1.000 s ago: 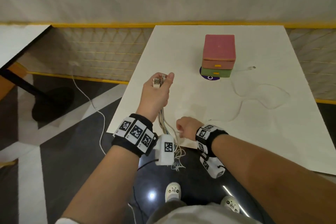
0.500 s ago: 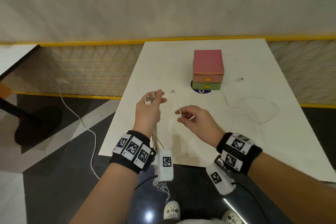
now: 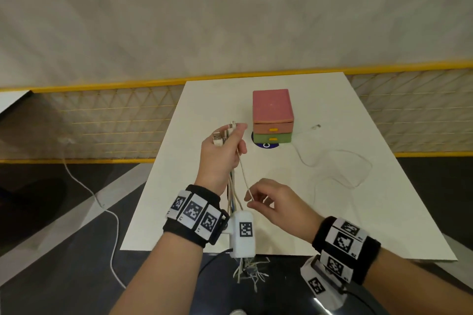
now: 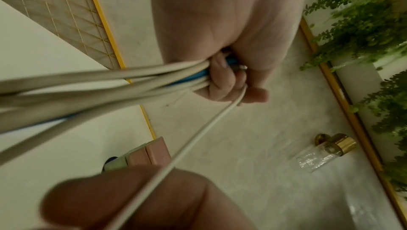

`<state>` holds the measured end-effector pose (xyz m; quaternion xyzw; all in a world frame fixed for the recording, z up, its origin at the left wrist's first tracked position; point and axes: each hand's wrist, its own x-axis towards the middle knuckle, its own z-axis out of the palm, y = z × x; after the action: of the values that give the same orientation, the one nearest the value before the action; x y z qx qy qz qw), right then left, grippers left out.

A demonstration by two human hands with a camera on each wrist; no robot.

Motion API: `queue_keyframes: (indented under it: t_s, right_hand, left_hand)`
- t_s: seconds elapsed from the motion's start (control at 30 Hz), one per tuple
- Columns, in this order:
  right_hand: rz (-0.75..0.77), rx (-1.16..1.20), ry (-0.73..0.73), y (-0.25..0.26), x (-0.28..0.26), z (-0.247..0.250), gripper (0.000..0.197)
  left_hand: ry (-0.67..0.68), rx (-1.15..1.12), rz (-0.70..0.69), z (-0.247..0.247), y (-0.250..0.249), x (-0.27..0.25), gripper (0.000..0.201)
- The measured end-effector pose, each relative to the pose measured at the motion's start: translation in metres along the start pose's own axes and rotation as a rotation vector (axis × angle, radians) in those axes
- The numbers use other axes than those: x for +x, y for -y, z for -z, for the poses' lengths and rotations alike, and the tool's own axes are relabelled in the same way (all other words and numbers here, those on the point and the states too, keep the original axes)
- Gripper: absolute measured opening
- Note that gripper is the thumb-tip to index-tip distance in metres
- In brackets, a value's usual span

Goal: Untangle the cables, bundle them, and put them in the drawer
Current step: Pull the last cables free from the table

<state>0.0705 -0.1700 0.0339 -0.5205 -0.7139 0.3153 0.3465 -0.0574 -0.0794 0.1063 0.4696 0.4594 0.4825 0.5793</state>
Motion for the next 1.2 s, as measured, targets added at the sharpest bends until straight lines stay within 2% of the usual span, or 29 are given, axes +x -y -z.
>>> queue_keyframes:
  t_s: [0.1,0.23,0.3,0.37,0.43,0.5,0.53,0.63,0.67,0.77,0.83,0.93,1.0,1.07,1.2]
  right_hand:
    - [-0.013,0.003,0.077,0.000,-0.002,0.002,0.013]
    - [-0.134,-0.191,0.265,-0.023,-0.015,0.017,0.023]
    - [-0.279,-0.193,0.233,-0.037,-0.024,0.034,0.028]
    - [-0.353,-0.125,0.122,-0.039,-0.024,0.053,0.031]
    - [-0.283,-0.092,0.006,-0.023,-0.016,0.069,0.033]
    - [-0.175,-0.086,-0.069,-0.001,-0.003,0.080,0.033]
    - [-0.144,-0.083,-0.080,0.009,0.002,0.084,0.033]
    - [-0.168,-0.023,-0.043,0.018,0.001,0.096,0.028]
    - [-0.193,0.001,-0.017,0.017,-0.004,0.098,0.027]
    - [-0.200,0.008,0.049,0.017,-0.012,0.096,0.027]
    - [-0.189,0.061,0.052,0.022,-0.011,0.093,0.026]
    - [-0.178,0.157,0.065,0.031,-0.008,0.093,0.023]
    - [-0.177,0.162,0.080,0.032,-0.010,0.092,0.022]
    - [-0.202,0.137,0.057,0.030,-0.013,0.092,0.020]
    - [-0.271,0.026,-0.010,0.014,-0.023,0.105,0.024]
  left_hand:
    - [0.044,-0.043,-0.080,-0.010,-0.008,-0.001,0.019]
    - [0.096,-0.248,-0.183,-0.001,-0.032,0.006,0.018]
    - [0.113,-0.220,-0.227,0.009,-0.043,0.012,0.015]
    - [0.178,0.027,-0.231,0.010,-0.047,0.008,0.006]
    - [0.340,0.408,-0.187,-0.002,-0.038,-0.005,0.017]
    - [0.534,0.618,-0.120,-0.017,-0.022,-0.019,0.022]
    - [0.553,0.622,-0.096,-0.022,-0.016,-0.022,0.019]
    - [0.371,0.511,-0.058,-0.016,-0.017,-0.015,0.018]
    - [0.351,0.479,-0.061,-0.011,-0.020,-0.011,0.015]
    - [0.512,0.428,-0.021,-0.010,-0.024,-0.016,0.026]
    - [0.613,0.507,0.012,-0.017,-0.018,-0.023,0.023]
    - [0.646,0.572,0.053,-0.020,-0.009,-0.023,0.027]
    - [0.640,0.601,0.037,-0.019,-0.010,-0.023,0.028]
    - [0.557,0.656,-0.024,-0.015,-0.011,-0.021,0.026]
    - [0.066,0.743,-0.124,0.009,-0.009,-0.002,0.022]
